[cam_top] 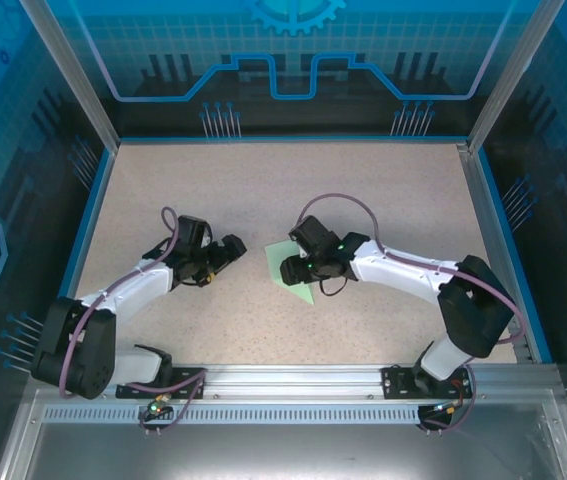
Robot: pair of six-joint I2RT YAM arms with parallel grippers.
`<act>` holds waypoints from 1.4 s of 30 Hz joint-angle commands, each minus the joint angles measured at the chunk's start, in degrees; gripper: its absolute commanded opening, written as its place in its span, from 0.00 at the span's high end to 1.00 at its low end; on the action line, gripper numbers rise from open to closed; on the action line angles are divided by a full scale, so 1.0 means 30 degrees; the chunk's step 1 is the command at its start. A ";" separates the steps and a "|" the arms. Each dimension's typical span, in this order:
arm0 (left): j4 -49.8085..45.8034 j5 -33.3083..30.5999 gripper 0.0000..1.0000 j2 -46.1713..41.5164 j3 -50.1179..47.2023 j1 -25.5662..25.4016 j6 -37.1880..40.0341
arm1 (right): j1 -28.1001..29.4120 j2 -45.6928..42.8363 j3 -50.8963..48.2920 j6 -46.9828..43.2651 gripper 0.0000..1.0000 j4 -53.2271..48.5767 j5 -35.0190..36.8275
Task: Fold a paper plane with a square sheet of paper (pick it up from the middle)
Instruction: Move the paper to the center of the table, then fold the wing for the fifth time at the center of the table.
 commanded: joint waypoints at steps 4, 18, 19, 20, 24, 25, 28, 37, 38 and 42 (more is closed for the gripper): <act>0.0776 0.1229 0.02 0.0282 -0.0287 -0.0615 0.0237 | 0.0459 0.1155 -0.0130 0.2805 0.45 0.0720 0.1349; 0.3008 0.2851 0.01 0.0767 -0.0957 -0.1622 -0.0834 | -0.0622 0.3319 0.0155 0.2774 0.44 0.2679 0.0241; 0.3152 0.3058 0.01 0.0866 -0.0949 -0.1665 -0.0832 | -0.0709 0.3390 0.0029 0.2815 0.45 0.2869 0.0034; 0.3385 0.3290 0.02 0.1007 -0.0965 -0.1764 -0.0898 | -0.0830 0.3460 -0.0187 0.2930 0.44 0.3138 -0.0223; 0.5007 0.4437 0.03 0.1639 -0.1205 -0.2157 -0.0884 | -0.1411 0.3427 -0.1113 0.3354 0.45 0.4024 -0.1095; 0.5285 0.4529 0.05 0.1764 -0.1277 -0.2247 -0.0906 | -0.1547 0.3399 -0.1311 0.3392 0.45 0.4227 -0.1316; 0.5865 0.4999 0.07 0.2238 -0.1346 -0.2441 -0.0960 | -0.2179 0.3387 -0.2057 0.3602 0.45 0.5242 -0.2536; 0.6697 0.5577 0.15 0.3598 -0.0990 -0.3629 -0.2258 | -0.3365 0.3647 -0.3237 0.4405 0.45 0.7376 -0.5092; 0.6813 0.5637 0.17 0.3753 -0.0938 -0.3750 -0.2434 | -0.3525 0.3623 -0.3814 0.4513 0.45 0.7684 -0.5343; 0.6949 0.5618 0.31 0.4447 -0.0415 -0.4294 -0.3096 | -0.3975 0.3568 -0.4300 0.4574 0.45 0.8245 -0.5984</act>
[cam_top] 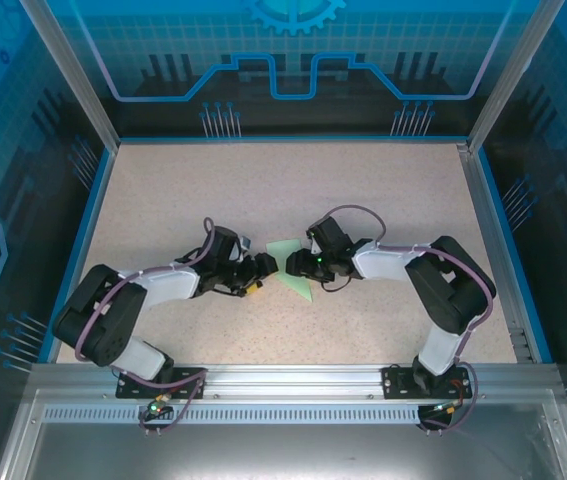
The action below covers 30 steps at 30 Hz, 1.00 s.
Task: Fold a paper plane with a square sheet of paper (pick it up from the middle)
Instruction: Fold the wing for the fifth time at the center of the table.
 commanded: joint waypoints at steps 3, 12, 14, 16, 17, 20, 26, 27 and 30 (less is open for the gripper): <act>0.0385 0.0330 0.41 0.1227 0.1119 -0.0525 -0.1296 | -0.0516 0.0482 -0.1126 0.0412 0.45 0.0424 -0.0955; 0.0880 -0.0017 0.57 0.2621 0.1869 -0.0516 -0.2251 | -0.0865 0.0387 -0.1648 0.0267 0.45 0.0661 -0.1122; 0.0786 -0.0099 0.57 0.2738 0.1987 -0.0503 -0.2327 | -0.0949 0.0398 -0.1728 0.0280 0.45 0.0730 -0.1210; 0.0664 -0.0257 0.57 0.2823 0.2040 -0.0521 -0.2415 | -0.1030 0.0442 -0.1824 0.0318 0.45 0.0892 -0.1405; 0.0662 -0.0280 0.57 0.2868 0.2038 -0.0505 -0.2457 | -0.1067 0.0444 -0.1823 0.0344 0.45 0.0947 -0.1486; 0.0333 -0.0332 0.55 0.3056 0.2322 -0.0535 -0.2464 | -0.1119 0.0555 -0.1801 0.0337 0.45 0.0985 -0.1533; 0.0343 -0.0409 0.50 0.3230 0.2550 -0.0540 -0.2705 | -0.1148 0.0619 -0.1822 0.0316 0.45 0.0945 -0.1561; 0.0443 -0.0362 0.50 0.3240 0.2551 -0.0529 -0.2744 | -0.1133 0.0620 -0.1827 0.0299 0.45 0.0908 -0.1556; 0.1215 -0.0028 0.57 0.3299 0.2558 -0.0562 -0.2938 | -0.1134 0.0570 -0.1851 0.0253 0.45 0.0868 -0.1474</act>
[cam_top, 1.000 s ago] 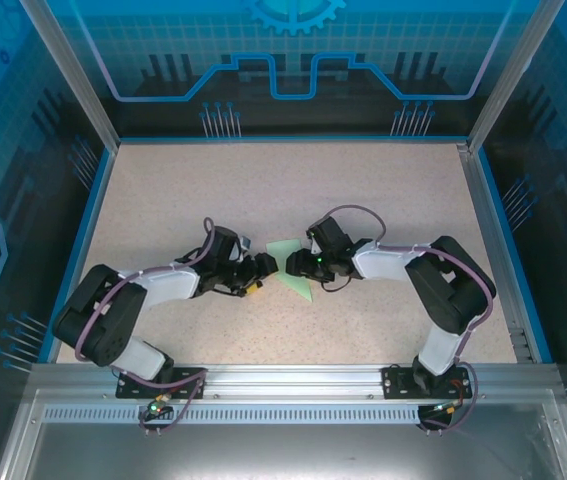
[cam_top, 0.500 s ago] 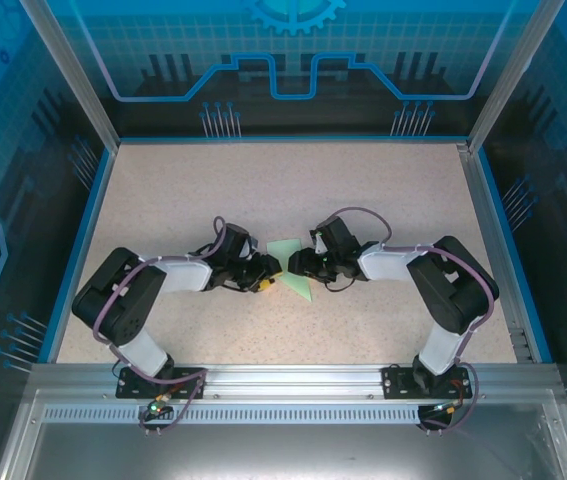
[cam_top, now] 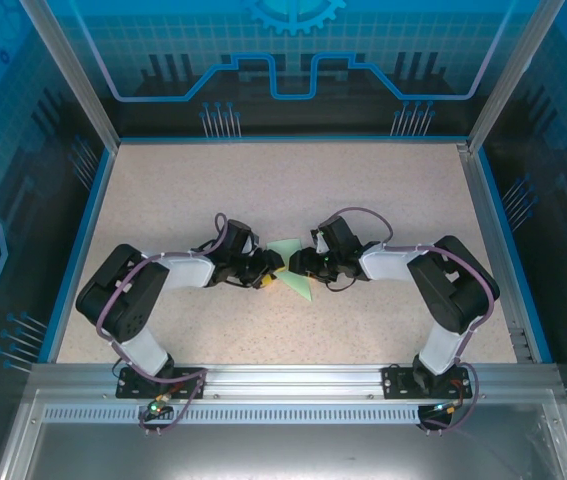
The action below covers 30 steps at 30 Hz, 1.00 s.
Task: Fold a paper plane with a square sheet of paper (pick it up from the middle)
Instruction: Fold the wing for the fifth time at the center of the table.
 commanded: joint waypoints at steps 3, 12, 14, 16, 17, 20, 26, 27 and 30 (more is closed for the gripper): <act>0.0607 0.0259 0.63 0.0296 0.0447 -0.0131 -0.0435 | -0.0273 0.0741 -0.0778 -0.0076 0.45 -0.1091 0.0565; -0.0162 0.0066 0.88 0.0385 0.0536 -0.0226 0.0170 | -0.0480 -0.0243 -0.1276 -0.2953 0.48 0.0372 -0.0124; -0.0591 -0.0150 0.91 0.0363 0.0665 -0.0274 0.0363 | -0.0500 -0.0906 -0.1211 -0.3967 0.47 0.0148 0.0204; -0.0940 -0.0380 0.94 0.0272 0.0780 -0.0372 0.0387 | -0.0529 -0.1685 -0.1357 -0.4812 0.45 0.0178 0.0621; -0.1185 -0.0561 0.94 0.0143 0.0813 -0.0447 0.0428 | -0.0551 -0.2159 -0.1507 -0.5341 0.43 0.0253 0.0796; -0.2240 -0.1359 0.95 -0.0457 0.1066 -0.0876 0.0372 | -0.0410 -0.3809 -0.2353 -0.6730 0.35 0.0666 0.1868; -0.4681 -0.3724 0.95 -0.1804 0.1698 -0.2106 -0.0050 | 0.1027 -0.7987 -0.6013 -0.9459 0.26 0.3001 0.6599; -0.4820 -0.4006 0.95 -0.1984 0.1743 -0.2214 -0.0129 | 0.1192 -0.8625 -0.6558 -0.9874 0.26 0.3159 0.6832; -0.5453 -0.4530 0.95 -0.2096 0.2079 -0.2579 -0.0154 | 0.1593 -0.9796 -0.7208 -1.0854 0.27 0.3452 0.7222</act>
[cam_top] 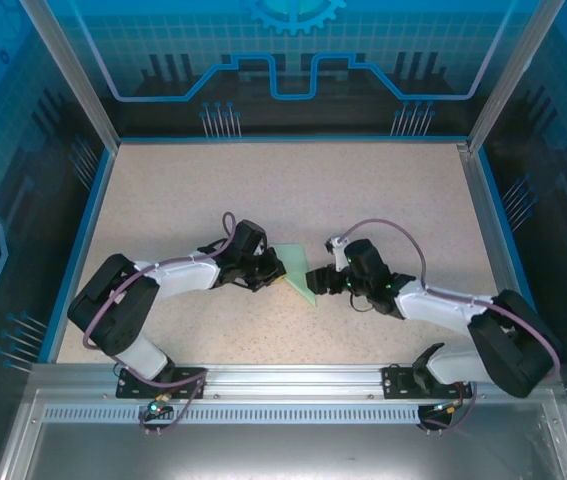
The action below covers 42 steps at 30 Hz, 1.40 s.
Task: Fold a paper plane with a square sheet of paper (pick it up from the middle)
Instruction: Fold the wing for the fifth time at the center of the table.
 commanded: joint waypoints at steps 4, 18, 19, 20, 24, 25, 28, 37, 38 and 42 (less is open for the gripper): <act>-0.2181 -0.1522 0.95 -0.0132 0.1141 -0.0602 0.0122 | 0.1875 -0.0896 -0.0491 -0.3488 0.31 0.0971 0.2817; -0.2902 -0.1706 0.95 -0.0180 0.1569 -0.0695 -0.0542 | 0.5904 0.4390 0.0763 -0.5079 0.45 0.4292 0.5674; -0.2877 -0.1703 0.95 -0.0187 0.1547 -0.0681 -0.0578 | 0.6046 0.4876 0.0967 -0.5074 0.46 0.4456 0.5910; -0.2877 -0.1679 0.95 -0.0182 0.1552 -0.0679 -0.0654 | 0.6172 0.5304 0.1208 -0.5115 0.47 0.4599 0.6223; -0.2903 -0.1697 0.95 -0.0319 0.1556 -0.0690 -0.0765 | 0.6224 0.6237 0.1525 -0.5275 0.52 0.5413 0.6815; -0.2920 -0.1706 0.94 -0.0325 0.1557 -0.0676 -0.0812 | 0.6214 0.6349 0.1584 -0.5357 0.53 0.5546 0.7075; -0.2909 -0.1704 0.92 -0.0313 0.1576 -0.0672 -0.0891 | 0.6234 0.6494 0.1393 -0.5577 0.57 0.5941 0.7484; -0.2550 -0.1037 0.79 -0.0508 0.1386 0.0218 -0.0831 | 0.6244 0.6814 0.0688 -0.6298 0.77 0.6938 0.7394; -0.2501 -0.0945 0.77 -0.0596 0.1271 0.0403 -0.0834 | 0.6243 0.6767 0.0551 -0.6442 0.78 0.7106 0.7263; -0.2231 -0.0281 0.62 -0.0583 0.0968 0.1024 -0.0592 | 0.6200 0.6492 0.0214 -0.7054 0.81 0.7528 0.6460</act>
